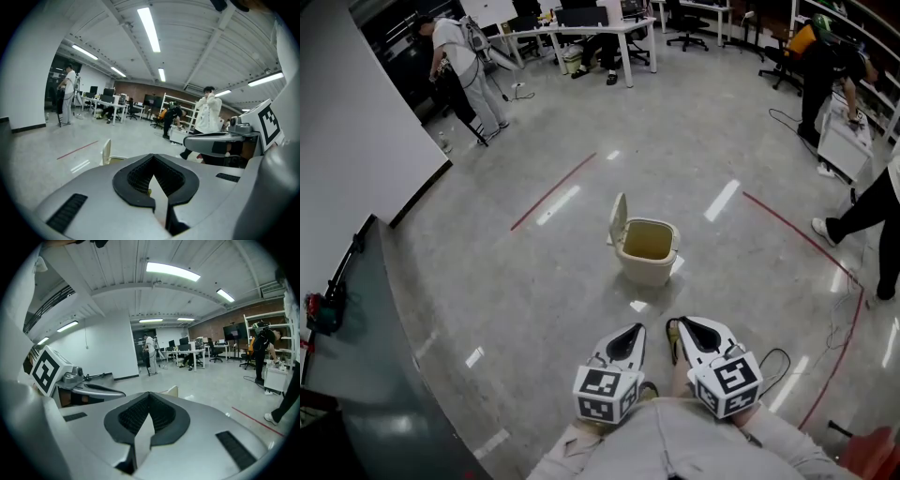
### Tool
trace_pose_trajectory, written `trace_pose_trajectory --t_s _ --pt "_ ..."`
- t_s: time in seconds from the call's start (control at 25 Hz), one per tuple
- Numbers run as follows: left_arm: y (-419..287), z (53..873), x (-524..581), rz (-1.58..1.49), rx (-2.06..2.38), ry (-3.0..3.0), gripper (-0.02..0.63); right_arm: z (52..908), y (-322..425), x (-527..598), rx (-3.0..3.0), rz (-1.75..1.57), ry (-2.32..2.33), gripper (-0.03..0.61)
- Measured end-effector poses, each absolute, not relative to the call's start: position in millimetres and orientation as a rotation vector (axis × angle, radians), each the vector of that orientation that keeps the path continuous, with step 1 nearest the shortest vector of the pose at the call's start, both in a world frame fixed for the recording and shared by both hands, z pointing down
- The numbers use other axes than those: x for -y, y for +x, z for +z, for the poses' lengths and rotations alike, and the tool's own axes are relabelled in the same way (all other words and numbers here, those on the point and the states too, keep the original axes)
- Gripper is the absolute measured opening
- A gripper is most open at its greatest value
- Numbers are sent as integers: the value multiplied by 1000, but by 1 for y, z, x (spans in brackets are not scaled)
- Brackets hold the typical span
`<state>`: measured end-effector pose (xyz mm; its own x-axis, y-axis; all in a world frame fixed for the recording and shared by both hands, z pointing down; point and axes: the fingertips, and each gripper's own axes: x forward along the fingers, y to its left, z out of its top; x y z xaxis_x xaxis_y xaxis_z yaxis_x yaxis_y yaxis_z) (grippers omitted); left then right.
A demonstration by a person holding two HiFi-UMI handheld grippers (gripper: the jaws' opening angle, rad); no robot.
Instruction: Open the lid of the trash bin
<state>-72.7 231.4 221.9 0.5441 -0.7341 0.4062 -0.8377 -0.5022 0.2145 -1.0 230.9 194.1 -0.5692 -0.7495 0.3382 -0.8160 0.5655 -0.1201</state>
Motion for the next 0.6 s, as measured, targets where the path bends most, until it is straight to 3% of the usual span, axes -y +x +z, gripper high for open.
trace_pose_trajectory --t_s 0.6 --pt "-82 210 -220 312 1311 2399 5 177 -2 -216 2571 352 1358 5"
